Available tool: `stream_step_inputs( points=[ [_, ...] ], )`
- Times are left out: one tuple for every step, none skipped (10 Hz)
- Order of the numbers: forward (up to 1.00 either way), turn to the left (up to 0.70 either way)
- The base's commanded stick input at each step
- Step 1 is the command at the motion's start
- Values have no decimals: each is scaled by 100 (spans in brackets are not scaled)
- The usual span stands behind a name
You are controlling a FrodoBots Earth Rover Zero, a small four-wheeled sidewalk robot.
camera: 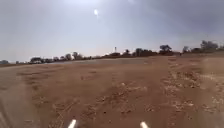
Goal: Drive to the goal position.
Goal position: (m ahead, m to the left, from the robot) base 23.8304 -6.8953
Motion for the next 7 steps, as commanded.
stream_step_inputs(
  points=[
    [70,0],
    [70,0],
    [70,0],
    [70,0],
    [70,0],
    [70,0],
    [70,0]
  ],
)
